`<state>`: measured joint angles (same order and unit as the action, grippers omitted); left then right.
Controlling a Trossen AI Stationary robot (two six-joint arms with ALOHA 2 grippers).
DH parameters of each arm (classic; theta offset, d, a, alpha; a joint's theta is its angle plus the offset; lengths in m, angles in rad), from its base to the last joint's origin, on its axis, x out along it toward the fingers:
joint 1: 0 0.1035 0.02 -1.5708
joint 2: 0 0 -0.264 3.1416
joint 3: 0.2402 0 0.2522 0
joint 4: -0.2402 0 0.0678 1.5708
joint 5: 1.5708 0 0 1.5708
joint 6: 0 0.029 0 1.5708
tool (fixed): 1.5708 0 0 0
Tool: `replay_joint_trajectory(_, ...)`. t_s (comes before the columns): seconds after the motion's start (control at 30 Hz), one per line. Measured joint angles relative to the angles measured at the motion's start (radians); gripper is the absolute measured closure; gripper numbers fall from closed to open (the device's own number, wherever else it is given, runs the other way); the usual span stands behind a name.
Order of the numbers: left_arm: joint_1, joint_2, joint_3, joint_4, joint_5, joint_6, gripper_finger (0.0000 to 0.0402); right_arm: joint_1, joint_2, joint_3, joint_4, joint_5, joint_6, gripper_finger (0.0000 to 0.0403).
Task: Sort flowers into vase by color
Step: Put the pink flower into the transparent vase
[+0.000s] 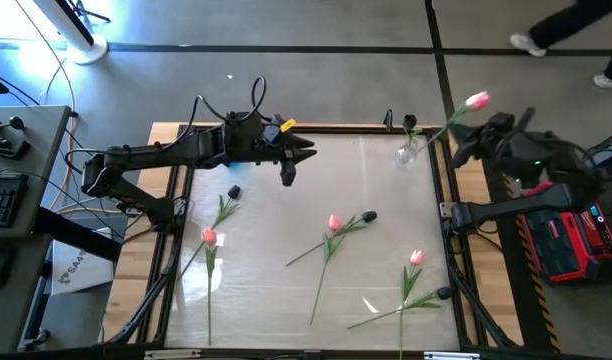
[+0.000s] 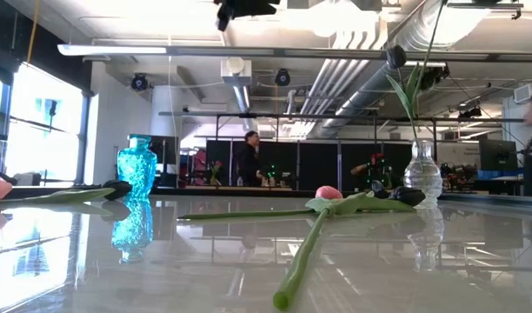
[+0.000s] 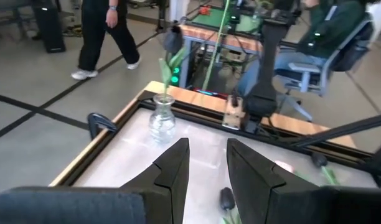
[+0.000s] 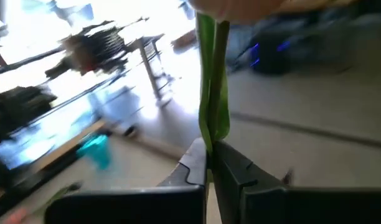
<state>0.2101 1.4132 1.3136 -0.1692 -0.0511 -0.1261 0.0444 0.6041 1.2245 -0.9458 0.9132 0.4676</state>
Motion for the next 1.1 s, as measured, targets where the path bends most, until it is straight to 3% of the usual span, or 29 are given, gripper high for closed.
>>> replay_joint_trajectory(0.13, 0.0, 0.0, 0.0, 0.0, -0.045, 0.0, 0.0307, 0.0, 0.0, 0.024, -0.003, 0.183, -0.064, 0.0403)
replay_joint_trajectory(0.4, 0.0, 0.0, 0.0, 0.001, -0.115, 0.0, 0.0307, -0.007, 0.007, -0.062, -0.015, 0.336, -0.043, 0.0403)
replay_joint_trajectory(0.7, 0.0, 0.0, 0.0, 0.003, -0.128, 0.023, 0.0307, -0.108, 0.018, -0.223, 0.045, 0.311, 0.052, 0.0403)
replay_joint_trajectory(1.1, -0.001, 0.0, 0.0, 0.0, -0.114, 0.005, 0.0307, -0.31, 0.031, -0.369, 0.383, 0.159, -0.162, 0.0403)
